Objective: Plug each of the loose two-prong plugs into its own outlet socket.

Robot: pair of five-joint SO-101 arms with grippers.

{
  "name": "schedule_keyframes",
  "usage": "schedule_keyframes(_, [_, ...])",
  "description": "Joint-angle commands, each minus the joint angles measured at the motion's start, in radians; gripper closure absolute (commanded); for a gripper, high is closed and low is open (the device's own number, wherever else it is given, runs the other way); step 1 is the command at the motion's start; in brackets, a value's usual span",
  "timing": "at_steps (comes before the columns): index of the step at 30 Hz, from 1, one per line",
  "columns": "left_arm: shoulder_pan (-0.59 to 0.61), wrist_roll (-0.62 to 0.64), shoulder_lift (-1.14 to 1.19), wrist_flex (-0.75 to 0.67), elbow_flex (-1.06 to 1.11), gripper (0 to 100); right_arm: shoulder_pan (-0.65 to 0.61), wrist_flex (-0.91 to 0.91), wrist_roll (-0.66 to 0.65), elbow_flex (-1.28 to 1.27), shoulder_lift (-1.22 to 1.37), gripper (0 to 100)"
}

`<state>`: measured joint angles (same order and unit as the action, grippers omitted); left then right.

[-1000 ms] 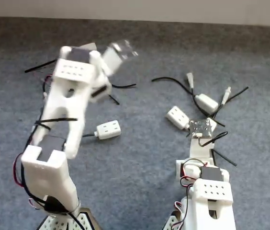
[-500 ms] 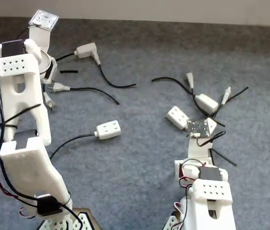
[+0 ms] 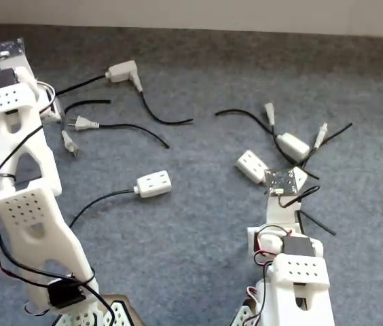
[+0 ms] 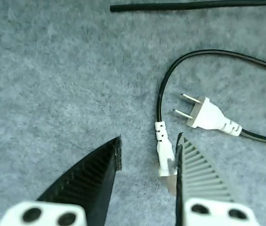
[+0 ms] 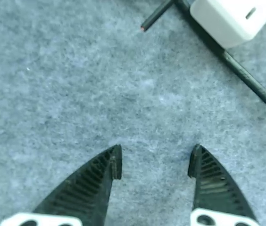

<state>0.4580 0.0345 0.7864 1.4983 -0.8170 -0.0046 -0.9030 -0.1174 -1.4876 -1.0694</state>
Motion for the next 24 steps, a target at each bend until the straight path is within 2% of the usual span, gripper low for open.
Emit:
schedule_keyframes(1, [-0.033,0.009,0.039,0.006,-0.042,80,-0.01,0.016,-0.011,0.002,-0.007,77.1])
schedule_keyframes(3, [-0.041,0.037,0.077,0.0,-0.042,80,-0.01,0.016,-0.011,0.002,-0.007,77.1])
schedule_keyframes(7, [-0.039,0.227,0.12,0.003,-0.042,80,-0.01,0.028,-0.011,0.001,-0.007,77.1])
schedule_keyframes(10, [-0.048,0.29,0.13,0.006,-0.042,80,-0.01,0.05,-0.011,-0.031,-0.007,77.1])
schedule_keyframes(24, [-0.143,0.301,0.177,0.075,-0.042,80,-0.01,0.058,-0.011,-0.038,-0.007,77.1])
